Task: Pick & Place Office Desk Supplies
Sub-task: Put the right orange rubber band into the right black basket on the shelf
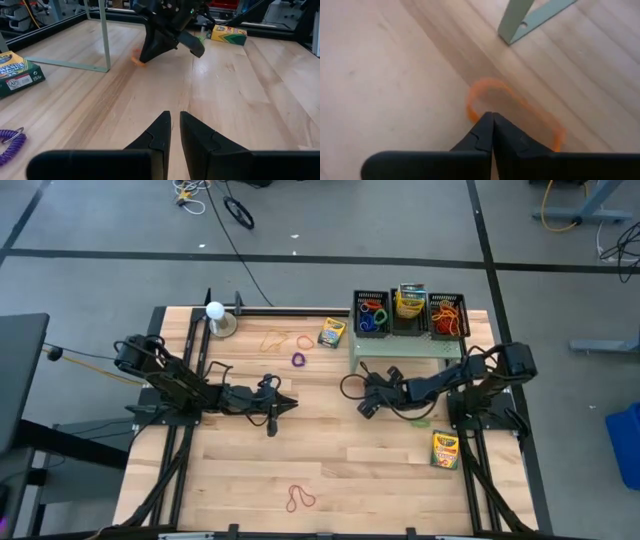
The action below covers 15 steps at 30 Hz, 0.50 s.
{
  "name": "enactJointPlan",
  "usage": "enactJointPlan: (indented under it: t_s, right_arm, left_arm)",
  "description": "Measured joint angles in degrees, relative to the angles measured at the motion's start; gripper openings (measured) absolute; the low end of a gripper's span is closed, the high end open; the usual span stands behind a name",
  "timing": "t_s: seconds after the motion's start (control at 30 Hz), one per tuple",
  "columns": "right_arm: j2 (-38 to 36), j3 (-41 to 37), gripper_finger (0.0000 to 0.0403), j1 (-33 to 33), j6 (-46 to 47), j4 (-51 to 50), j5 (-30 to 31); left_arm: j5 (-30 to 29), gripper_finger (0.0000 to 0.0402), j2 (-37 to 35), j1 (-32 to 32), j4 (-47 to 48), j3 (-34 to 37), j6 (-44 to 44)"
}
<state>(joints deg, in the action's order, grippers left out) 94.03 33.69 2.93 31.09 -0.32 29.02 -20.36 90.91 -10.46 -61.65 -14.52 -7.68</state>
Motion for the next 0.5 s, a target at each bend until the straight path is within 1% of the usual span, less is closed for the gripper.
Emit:
enactJointPlan:
  t_s: [0.07,0.17,0.27,0.33,0.4,0.5]
  right_arm:
    - [-0.7,0.0,0.0014,0.5,0.0,-0.5,-1.1]
    - [-1.7,0.0,0.0006,1.7,0.1,-0.6,-3.1]
    - [-2.5,-0.1,0.0007,2.6,1.1,-0.6,-3.0]
    - [-2.6,-0.1,0.0023,2.8,1.5,-0.3,-2.5]
    - [-2.6,-0.1,0.0049,2.8,1.5,-0.2,-2.1]
    - [-2.5,-0.1,0.0092,2.8,1.6,0.0,0.9]
  left_arm:
    - [0.0,0.0048,0.0,0.0,0.0,0.0,0.0]
    - [0.0,0.0048,0.0,0.0,0.0,0.0,0.0]
    - [0.0,0.0048,0.0,0.0,0.0,0.0,0.0]
    - [0.0,0.0048,0.0,0.0,0.0,0.0,0.0]
    - [-0.1,0.0048,0.0,0.0,0.0,0.0,0.0]
    - [-0.1,0.0048,0.0,0.0,0.0,0.0,0.0]
